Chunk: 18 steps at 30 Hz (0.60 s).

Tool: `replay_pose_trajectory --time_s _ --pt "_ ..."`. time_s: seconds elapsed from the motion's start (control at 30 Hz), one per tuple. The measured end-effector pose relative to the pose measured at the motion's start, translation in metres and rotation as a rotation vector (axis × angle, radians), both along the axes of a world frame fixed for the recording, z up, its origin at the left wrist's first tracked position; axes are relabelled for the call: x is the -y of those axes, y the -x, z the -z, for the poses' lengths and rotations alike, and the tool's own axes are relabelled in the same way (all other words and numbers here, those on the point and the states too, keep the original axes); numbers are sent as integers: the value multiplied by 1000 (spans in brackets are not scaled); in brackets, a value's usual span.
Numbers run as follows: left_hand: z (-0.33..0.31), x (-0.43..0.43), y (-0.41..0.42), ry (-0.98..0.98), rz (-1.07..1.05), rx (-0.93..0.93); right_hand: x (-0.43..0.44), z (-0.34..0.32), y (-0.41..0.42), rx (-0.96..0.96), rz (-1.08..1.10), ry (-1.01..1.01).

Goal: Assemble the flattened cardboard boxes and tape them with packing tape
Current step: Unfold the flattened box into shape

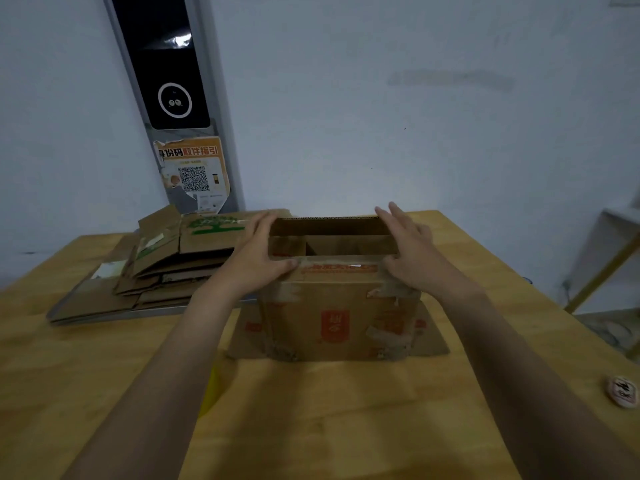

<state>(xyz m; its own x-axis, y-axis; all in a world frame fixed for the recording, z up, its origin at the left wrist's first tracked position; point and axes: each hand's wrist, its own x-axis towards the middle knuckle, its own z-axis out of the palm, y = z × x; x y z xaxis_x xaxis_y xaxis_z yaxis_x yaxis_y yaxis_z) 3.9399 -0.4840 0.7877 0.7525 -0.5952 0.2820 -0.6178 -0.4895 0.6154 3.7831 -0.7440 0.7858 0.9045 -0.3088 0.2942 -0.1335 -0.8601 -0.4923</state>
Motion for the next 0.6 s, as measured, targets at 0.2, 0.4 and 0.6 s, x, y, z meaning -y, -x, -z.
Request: replay_pose_trajectory --time_s 0.2,0.4,0.6 --pt "12 -3 5 -59 -33 16 -18 -3 0 -148 27 236" --pt "5 -19 14 -77 -9 -20 -55 3 -8 -216 167 260" --pt "35 -68 20 46 -210 -88 -69 1 -7 -265 208 216"
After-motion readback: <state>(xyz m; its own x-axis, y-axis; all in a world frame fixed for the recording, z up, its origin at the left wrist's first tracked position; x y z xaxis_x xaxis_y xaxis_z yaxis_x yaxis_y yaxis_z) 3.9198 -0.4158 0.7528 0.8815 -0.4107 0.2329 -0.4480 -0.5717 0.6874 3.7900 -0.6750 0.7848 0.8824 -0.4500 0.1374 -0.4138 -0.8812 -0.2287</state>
